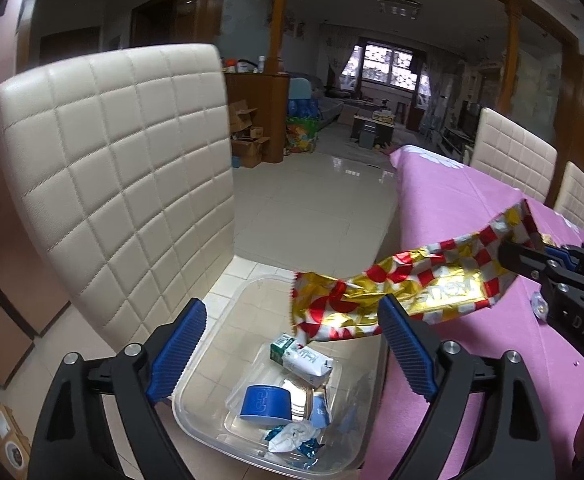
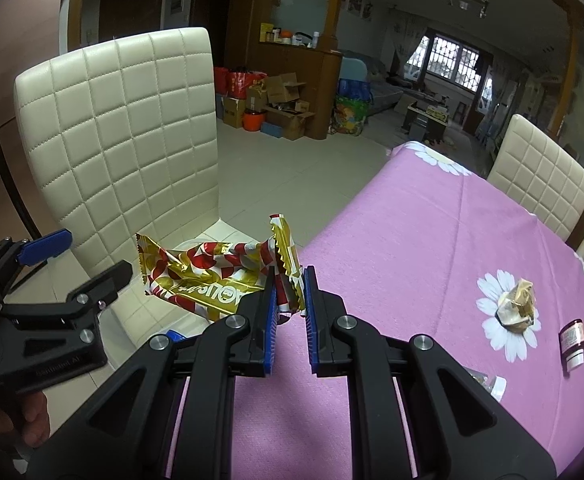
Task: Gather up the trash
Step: 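Release the tissue from the left tool while the right tool drops the wrapper into the bin, then move both open tools back over the table toward the blister pack and clear cap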
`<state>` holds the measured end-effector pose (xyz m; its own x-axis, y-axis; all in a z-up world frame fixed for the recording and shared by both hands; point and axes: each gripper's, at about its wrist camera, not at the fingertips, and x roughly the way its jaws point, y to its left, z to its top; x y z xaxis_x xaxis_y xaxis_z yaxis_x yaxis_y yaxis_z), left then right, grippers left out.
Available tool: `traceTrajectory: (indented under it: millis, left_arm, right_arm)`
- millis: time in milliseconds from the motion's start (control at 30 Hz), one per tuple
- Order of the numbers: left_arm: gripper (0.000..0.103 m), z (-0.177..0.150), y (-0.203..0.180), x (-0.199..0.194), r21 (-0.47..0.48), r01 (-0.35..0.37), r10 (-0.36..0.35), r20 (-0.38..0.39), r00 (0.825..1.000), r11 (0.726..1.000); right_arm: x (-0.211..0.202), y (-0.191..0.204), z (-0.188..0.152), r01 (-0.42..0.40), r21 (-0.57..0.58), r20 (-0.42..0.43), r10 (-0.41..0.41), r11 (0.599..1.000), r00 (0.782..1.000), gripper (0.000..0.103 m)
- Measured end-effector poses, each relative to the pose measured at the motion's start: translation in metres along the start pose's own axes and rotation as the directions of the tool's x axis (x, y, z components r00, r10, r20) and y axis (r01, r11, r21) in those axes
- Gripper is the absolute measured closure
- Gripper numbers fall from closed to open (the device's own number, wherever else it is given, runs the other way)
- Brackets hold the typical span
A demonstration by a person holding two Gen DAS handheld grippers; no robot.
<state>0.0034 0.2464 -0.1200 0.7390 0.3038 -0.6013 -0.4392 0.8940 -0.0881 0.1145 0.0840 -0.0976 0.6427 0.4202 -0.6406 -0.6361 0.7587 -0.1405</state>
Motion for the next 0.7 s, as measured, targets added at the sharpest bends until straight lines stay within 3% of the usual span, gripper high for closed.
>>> traceTrajectory:
  millis: [333,400,433,467,533,700]
  left_arm:
    - [0.017,-0.004,0.031,0.008,-0.075,-0.054,0.052,-0.034,0.998,0.996]
    - [0.017,-0.005,0.033,0.009,-0.075,-0.057,0.054,-0.039,0.998,0.996]
    - [0.017,-0.005,0.032,0.01,-0.075,-0.057,0.054,-0.041,0.998,0.996]
    - [0.017,-0.006,0.033,0.01,-0.074,-0.056,0.053,-0.042,0.998,0.996]
    - [0.017,-0.006,0.032,0.009,-0.075,-0.051,0.048,-0.043,0.998,0.996]
    - [0.017,-0.006,0.026,0.01,-0.082,-0.022,0.018,-0.057,0.998,0.996]
  right_arm:
    - [0.009,0.013,0.005,-0.019,-0.039,-0.023,0.018,0.999,1.0,0.087]
    - [0.013,0.012,0.004,-0.032,-0.027,-0.049,0.03,0.999,0.998,0.069]
    - [0.015,0.011,0.004,-0.029,-0.015,-0.058,0.028,0.999,0.998,0.031]
    - [0.014,0.008,0.004,-0.027,0.0,-0.052,0.027,1.0,0.998,0.007]
    - [0.001,0.002,0.002,-0.015,0.028,0.029,0.014,0.999,0.999,0.007]
    - [-0.006,0.006,0.002,0.017,-0.009,0.042,-0.016,1.0,0.999,0.008]
